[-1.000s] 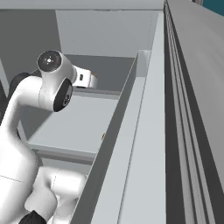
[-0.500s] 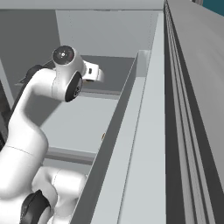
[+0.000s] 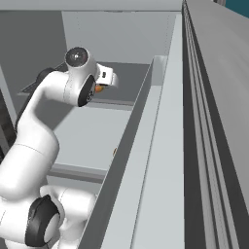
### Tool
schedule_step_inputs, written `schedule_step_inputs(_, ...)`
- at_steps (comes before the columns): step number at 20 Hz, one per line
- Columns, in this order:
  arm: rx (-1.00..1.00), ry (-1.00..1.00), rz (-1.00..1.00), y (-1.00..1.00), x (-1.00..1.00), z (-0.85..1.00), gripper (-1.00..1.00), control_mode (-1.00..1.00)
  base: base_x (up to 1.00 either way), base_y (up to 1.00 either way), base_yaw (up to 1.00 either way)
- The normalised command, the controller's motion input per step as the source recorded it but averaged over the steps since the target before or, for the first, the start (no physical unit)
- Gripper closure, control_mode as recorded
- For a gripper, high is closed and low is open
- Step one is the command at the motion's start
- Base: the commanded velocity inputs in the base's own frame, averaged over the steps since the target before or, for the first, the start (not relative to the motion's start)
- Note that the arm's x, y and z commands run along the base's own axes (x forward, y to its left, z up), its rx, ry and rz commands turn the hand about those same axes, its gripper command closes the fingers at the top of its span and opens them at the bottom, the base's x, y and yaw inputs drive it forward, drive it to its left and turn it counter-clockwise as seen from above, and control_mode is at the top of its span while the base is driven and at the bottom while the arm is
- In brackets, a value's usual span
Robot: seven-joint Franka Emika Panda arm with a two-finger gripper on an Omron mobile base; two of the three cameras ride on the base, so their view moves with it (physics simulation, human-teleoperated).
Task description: Retrieve the tangerine and mango from the fridge and place them into the bowl on the dining table.
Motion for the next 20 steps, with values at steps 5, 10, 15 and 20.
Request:
schedule_step_inputs(5,0.0,0.0,0.0,0.0,0.11,-0.13,-1.0,-1.0,0.0,0.0,0.0)
schedule_step_inputs(10,0.0,0.0,0.0,0.0,0.0,-0.26,-1.0,-1.0,0.0,0.0,0.0)
schedule_step_inputs(15,0.0,0.0,0.0,0.0,0.09,-0.25,-1.0,-1.0,0.0,0.0,0.0)
schedule_step_inputs(20,0.0,0.0,0.0,0.0,0.15,-0.23,-1.0,-1.0,0.0,0.0,0.0)
